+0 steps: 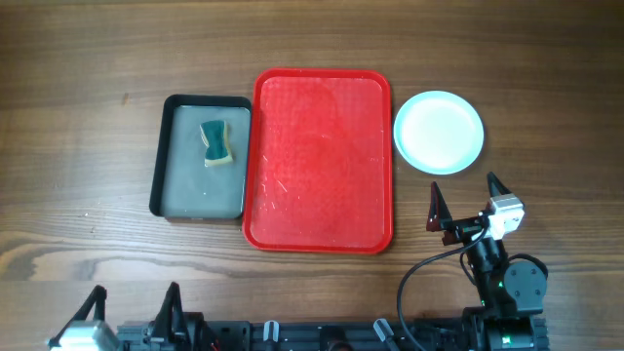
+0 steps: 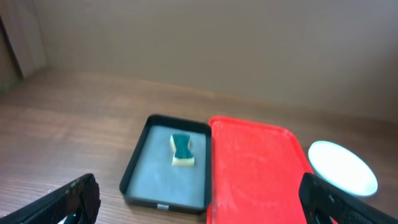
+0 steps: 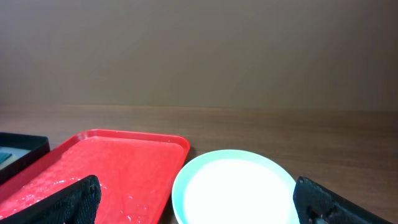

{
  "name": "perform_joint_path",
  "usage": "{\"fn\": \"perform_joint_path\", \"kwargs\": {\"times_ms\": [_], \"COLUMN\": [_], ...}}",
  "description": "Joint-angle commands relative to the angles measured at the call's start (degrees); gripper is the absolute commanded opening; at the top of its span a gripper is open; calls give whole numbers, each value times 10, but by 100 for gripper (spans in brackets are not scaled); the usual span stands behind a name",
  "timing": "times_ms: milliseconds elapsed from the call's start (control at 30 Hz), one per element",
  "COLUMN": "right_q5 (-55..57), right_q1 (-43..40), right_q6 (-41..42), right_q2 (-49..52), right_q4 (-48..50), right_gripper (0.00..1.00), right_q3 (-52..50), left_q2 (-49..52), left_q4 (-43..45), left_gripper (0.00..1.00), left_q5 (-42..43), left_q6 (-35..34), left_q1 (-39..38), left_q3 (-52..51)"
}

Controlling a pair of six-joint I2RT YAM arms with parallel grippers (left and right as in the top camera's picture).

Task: Clean dirty plates on tray and stack at the side

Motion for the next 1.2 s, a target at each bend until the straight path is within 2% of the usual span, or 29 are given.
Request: {"fn": "perform_joint_path", "kwargs": {"times_ms": [0, 367, 633, 767, 1167], "right_q5": [-9, -9, -9, -9, -9], "right_q1": [-3, -3, -3, -3, -3], "right_q6": [9, 9, 8, 8, 8], "right_q2": [-5, -5, -5, -5, -5], "right_q4": [3, 3, 3, 3, 3], "right_gripper": [100, 100, 100, 100, 100], "right_q3": [0, 0, 0, 0, 0], "left_q2": [-5, -5, -5, -5, -5], "left_q4": [68, 421, 781, 877, 892], "left_gripper": [100, 100, 100, 100, 100], "left_q5": [1, 28, 85, 95, 95], "left_q6": [-3, -4, -4, -4, -3], "left_q1": [-5, -17, -19, -18, 3], "left_q3": [-29, -178, -390, -475, -563]}}
